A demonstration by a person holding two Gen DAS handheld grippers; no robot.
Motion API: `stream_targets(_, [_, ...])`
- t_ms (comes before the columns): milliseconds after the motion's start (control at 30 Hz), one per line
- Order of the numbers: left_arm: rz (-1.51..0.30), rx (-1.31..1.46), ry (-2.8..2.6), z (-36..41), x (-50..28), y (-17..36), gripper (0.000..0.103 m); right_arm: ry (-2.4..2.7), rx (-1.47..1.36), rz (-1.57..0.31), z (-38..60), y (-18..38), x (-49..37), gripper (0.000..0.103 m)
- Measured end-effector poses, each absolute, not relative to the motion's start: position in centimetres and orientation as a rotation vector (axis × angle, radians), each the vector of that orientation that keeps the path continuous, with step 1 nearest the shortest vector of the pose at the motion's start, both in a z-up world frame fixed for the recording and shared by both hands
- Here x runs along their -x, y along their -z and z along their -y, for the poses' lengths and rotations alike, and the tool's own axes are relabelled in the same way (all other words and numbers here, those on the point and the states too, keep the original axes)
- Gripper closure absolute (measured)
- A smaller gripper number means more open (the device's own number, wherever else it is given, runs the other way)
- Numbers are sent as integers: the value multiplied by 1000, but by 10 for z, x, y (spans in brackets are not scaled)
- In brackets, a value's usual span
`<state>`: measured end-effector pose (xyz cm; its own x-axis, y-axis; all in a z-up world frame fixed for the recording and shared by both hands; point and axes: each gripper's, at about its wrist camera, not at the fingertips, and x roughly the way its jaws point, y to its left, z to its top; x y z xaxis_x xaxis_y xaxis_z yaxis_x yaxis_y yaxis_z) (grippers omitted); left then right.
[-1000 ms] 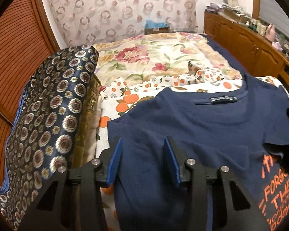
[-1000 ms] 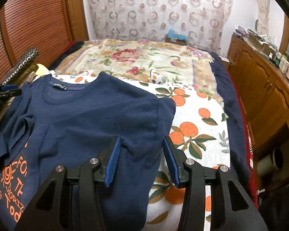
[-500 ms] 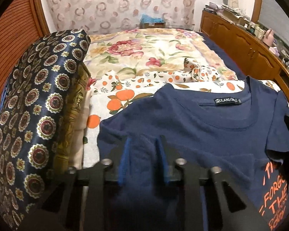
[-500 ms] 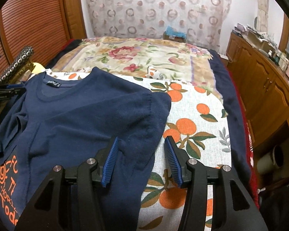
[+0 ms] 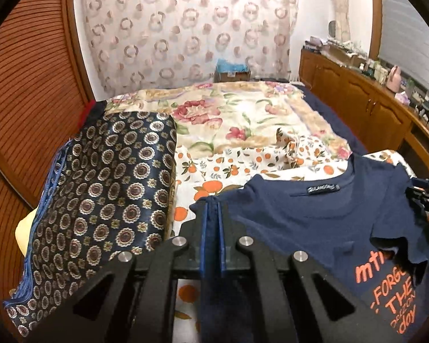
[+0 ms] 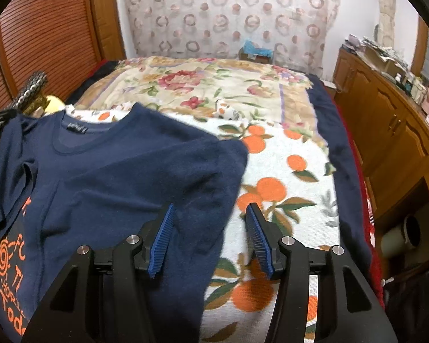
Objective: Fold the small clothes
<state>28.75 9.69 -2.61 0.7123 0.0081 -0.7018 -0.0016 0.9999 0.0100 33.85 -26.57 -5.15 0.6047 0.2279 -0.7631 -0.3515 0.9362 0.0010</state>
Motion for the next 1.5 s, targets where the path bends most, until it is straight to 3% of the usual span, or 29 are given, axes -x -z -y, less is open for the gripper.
stream_targets(533, [-708,38,101,-76,-244,16,99,-330,122,-887,264,56,-366,50])
stream_targets(600, [-700,44,109,-74,-237,16,99,-348,124,-881,261,56,-369,63])
stream_targets(667, [-687,52,118,-74,-228,14,99,-407,97,-894,255,55,-370,95])
stream_targets(733, [-674,57,124,-74,-217,11,99,-417,105,-872,250,49,-363,99])
stream_targets(1100, [-568,49,164,-73,-133,-9,99,-504,80,-624,242,-29,-260,100])
stream_targets(1500, [-538,80,152,-91,-27,11,99,-500,60,-597,265,-22,-139,100])
